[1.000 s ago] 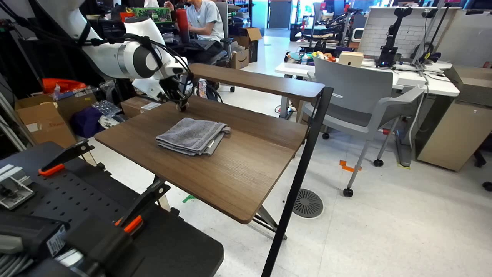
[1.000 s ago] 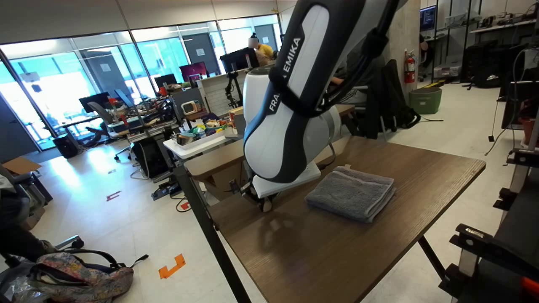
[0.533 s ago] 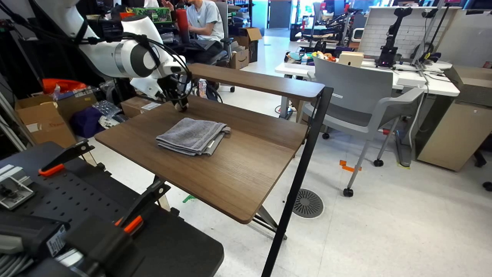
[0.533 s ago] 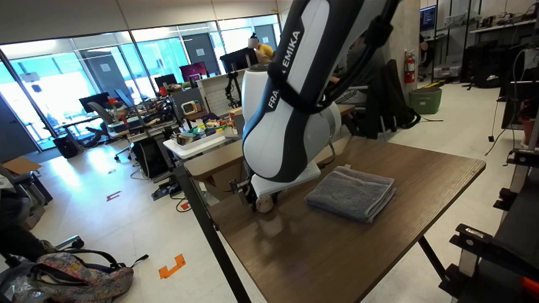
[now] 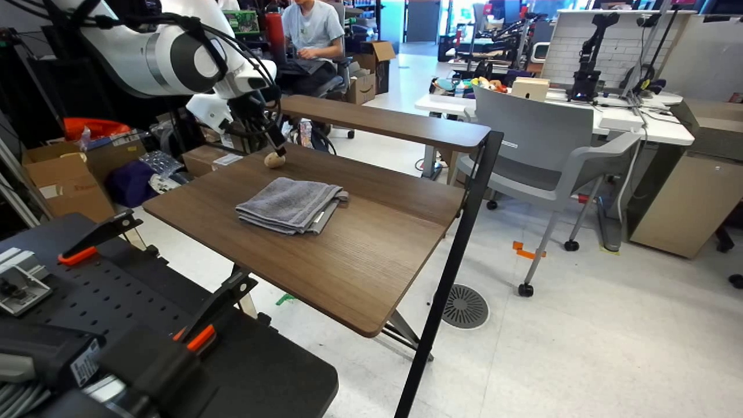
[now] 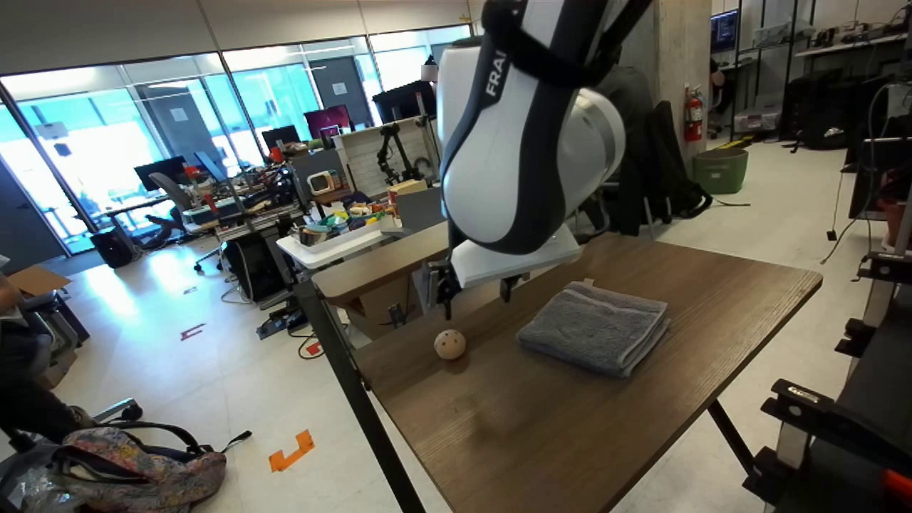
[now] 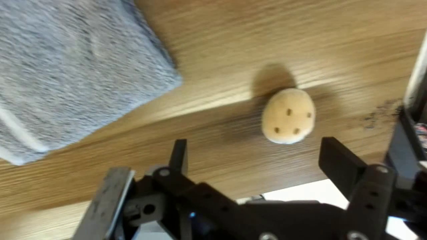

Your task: Move the cookie to the left then use the grey towel to wipe the table.

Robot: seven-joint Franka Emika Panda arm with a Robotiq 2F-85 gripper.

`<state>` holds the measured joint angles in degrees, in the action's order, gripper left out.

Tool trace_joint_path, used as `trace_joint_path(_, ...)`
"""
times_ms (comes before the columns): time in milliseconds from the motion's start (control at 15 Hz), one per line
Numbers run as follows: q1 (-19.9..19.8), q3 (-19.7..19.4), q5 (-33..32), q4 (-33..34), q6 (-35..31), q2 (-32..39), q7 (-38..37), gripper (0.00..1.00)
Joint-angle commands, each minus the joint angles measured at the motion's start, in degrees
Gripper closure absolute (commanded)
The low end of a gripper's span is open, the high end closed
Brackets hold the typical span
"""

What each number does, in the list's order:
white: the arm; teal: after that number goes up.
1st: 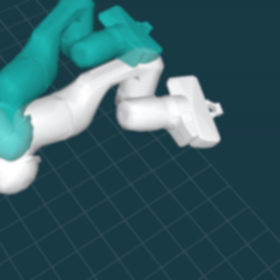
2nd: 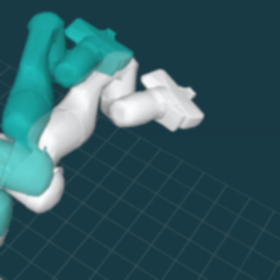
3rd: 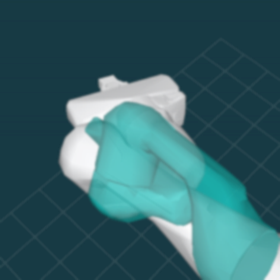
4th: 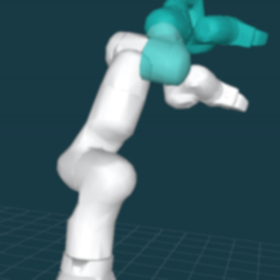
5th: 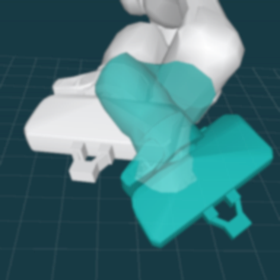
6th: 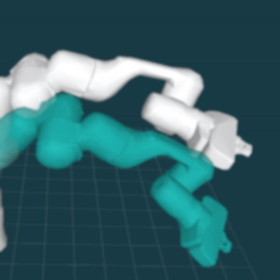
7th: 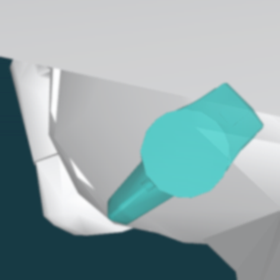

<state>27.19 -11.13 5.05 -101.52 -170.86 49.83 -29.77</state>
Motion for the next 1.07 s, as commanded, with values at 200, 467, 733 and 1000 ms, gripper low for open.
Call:
trace_joint_path(200,0.2,-7.3,0.2,-6.4,12.1,-0.3,-7.8,0.00)
trace_joint_path(467,-3.6,-5.9,-0.6,-6.0,24.5,-0.6,-11.2,0.00)
trace_joint_path(733,-5.2,-4.7,-3.0,-5.7,22.4,-0.2,-11.3,0.00)
trace_joint_path(1000,-5.2,-3.8,-2.8,-4.4,21.4,0.9,-12.4,0.00)
